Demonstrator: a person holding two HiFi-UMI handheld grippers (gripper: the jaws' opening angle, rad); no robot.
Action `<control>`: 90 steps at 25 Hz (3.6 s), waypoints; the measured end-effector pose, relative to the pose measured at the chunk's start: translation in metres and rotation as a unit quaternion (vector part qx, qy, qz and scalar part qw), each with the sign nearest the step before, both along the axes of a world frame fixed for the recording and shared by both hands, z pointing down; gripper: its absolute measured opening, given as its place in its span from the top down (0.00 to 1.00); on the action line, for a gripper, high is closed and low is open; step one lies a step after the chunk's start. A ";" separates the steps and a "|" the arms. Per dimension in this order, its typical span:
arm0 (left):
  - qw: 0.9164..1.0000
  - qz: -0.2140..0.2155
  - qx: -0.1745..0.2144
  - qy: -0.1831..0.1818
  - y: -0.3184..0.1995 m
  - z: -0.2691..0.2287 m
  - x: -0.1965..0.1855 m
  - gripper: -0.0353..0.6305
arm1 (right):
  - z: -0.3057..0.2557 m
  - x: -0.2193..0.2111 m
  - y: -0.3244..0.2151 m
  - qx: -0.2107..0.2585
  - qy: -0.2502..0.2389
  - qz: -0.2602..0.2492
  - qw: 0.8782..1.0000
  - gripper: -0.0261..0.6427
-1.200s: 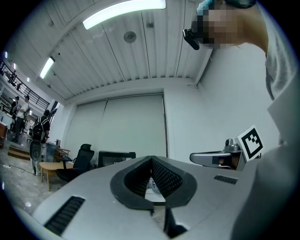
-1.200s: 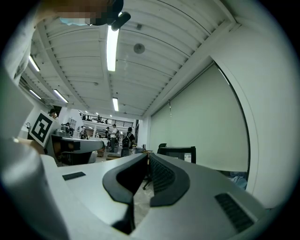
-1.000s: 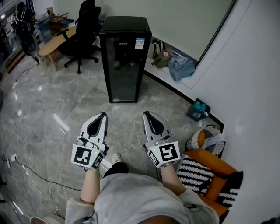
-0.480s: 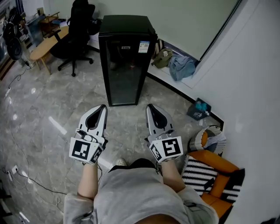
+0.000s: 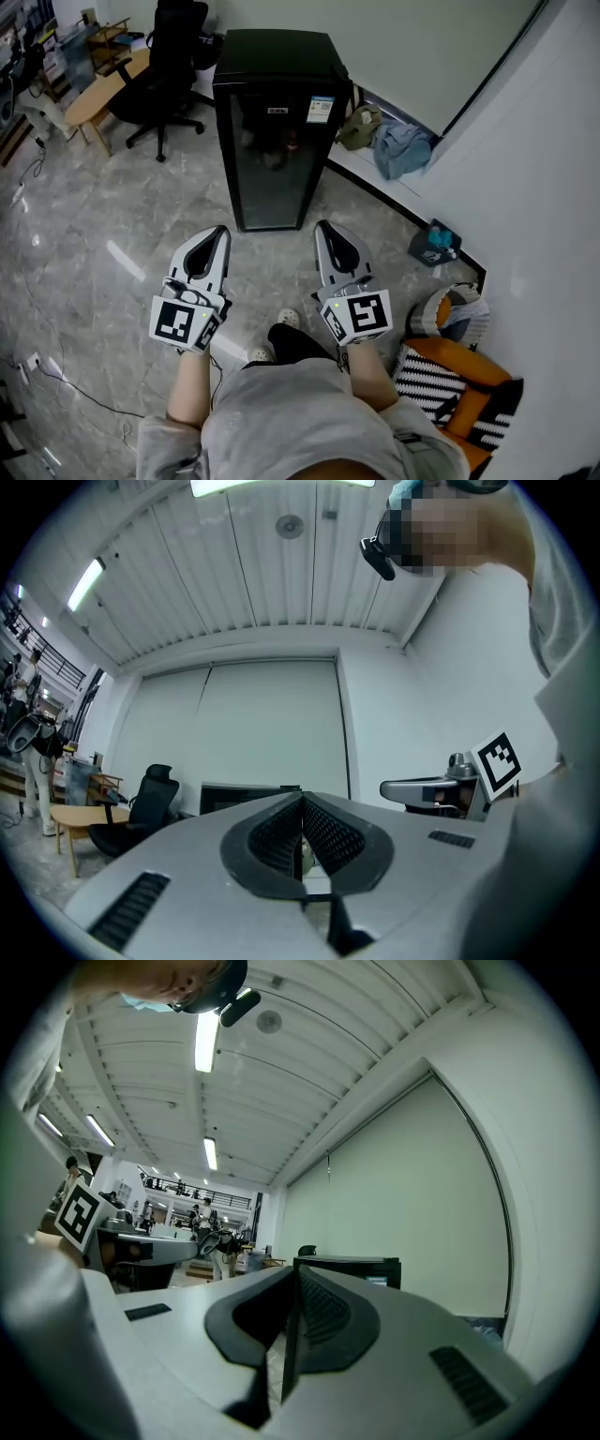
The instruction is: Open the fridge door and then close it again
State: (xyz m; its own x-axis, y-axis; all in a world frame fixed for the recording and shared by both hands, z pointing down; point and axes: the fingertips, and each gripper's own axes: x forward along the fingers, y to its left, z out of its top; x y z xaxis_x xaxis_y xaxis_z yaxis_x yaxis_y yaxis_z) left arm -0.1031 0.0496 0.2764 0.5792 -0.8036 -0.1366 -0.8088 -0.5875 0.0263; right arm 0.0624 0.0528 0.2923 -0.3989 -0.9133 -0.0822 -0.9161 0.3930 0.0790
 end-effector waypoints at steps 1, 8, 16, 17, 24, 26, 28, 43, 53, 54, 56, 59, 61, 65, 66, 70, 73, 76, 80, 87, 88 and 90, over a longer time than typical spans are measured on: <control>1.000 -0.004 -0.001 -0.001 -0.009 0.000 0.000 0.92 | 0.000 0.000 -0.011 0.000 0.001 -0.004 1.000 0.92; 1.000 -0.028 0.002 -0.005 -0.078 -0.004 0.011 0.92 | -0.006 0.011 -0.089 0.008 0.005 -0.025 1.000 0.92; 0.999 -0.045 -0.002 -0.007 -0.131 0.007 0.033 0.92 | 0.005 0.031 -0.153 -0.002 0.019 -0.049 0.999 0.92; 0.999 -0.048 -0.004 -0.009 -0.136 0.010 0.034 0.92 | 0.008 0.033 -0.160 -0.003 0.021 -0.050 0.999 0.92; 0.996 -0.063 -0.058 -0.013 -0.169 0.047 0.021 0.92 | 0.041 0.034 -0.193 -0.030 0.015 -0.046 0.998 0.92; 0.996 -0.061 -0.066 -0.013 -0.182 0.056 0.015 0.92 | 0.051 0.031 -0.204 -0.038 0.014 -0.044 0.998 0.92; 0.996 -0.054 -0.069 -0.015 -0.191 0.069 0.012 0.92 | 0.065 0.028 -0.213 -0.050 0.013 -0.038 0.998 0.92; 0.995 -0.021 -0.083 -0.044 -0.260 0.160 0.007 0.92 | 0.157 0.029 -0.268 -0.078 0.013 0.001 0.997 0.92; 0.993 -0.024 -0.107 -0.049 -0.282 0.215 -0.013 0.92 | 0.195 0.010 -0.278 -0.081 0.025 -0.010 0.996 0.92; 0.992 -0.025 -0.111 -0.054 -0.285 0.222 -0.015 0.92 | 0.198 0.009 -0.279 -0.081 0.026 -0.012 0.996 0.92; 0.990 -0.025 -0.118 -0.068 -0.294 0.235 -0.017 0.91 | 0.203 0.007 -0.280 -0.083 0.031 -0.016 0.996 0.92; 0.989 -0.017 -0.126 -0.078 -0.312 0.254 -0.020 0.80 | 0.210 0.006 -0.281 -0.087 0.036 -0.017 0.995 0.92; 0.987 -0.019 -0.136 -0.085 -0.327 0.268 -0.025 0.77 | 0.214 0.005 -0.281 -0.090 0.034 -0.017 0.995 0.92; 0.982 -0.031 -0.154 -0.105 -0.357 0.284 -0.034 0.73 | 0.222 0.005 -0.281 -0.097 0.034 -0.016 0.995 0.92; 0.982 -0.033 -0.154 -0.108 -0.364 0.286 -0.036 0.73 | 0.224 0.005 -0.281 -0.099 0.034 -0.016 0.994 0.92; 0.983 -0.041 -0.140 -0.113 -0.393 0.281 -0.044 0.70 | 0.233 0.005 -0.282 -0.108 0.034 -0.015 0.993 0.92; 0.983 -0.037 -0.135 -0.122 -0.411 0.279 -0.043 0.68 | 0.236 0.006 -0.284 -0.111 0.034 -0.012 0.993 0.92; 0.984 -0.026 -0.133 -0.115 -0.421 0.275 -0.037 0.65 | 0.239 0.009 -0.288 -0.115 0.032 -0.007 0.993 0.92; 0.986 -0.019 -0.129 -0.104 -0.428 0.270 -0.028 0.64 | 0.242 0.013 -0.292 -0.117 0.033 -0.004 0.993 0.92; 0.986 -0.030 -0.142 -0.084 -0.431 0.269 -0.032 0.68 | 0.242 0.024 -0.291 -0.118 0.026 0.007 0.993 0.92; 0.985 -0.033 -0.148 -0.085 -0.431 0.270 -0.032 0.68 | 0.242 0.026 -0.290 -0.118 0.025 0.008 0.993 0.92; 0.983 -0.040 -0.159 -0.087 -0.430 0.270 -0.032 0.69 | 0.241 0.027 -0.287 -0.117 0.024 0.010 0.993 0.92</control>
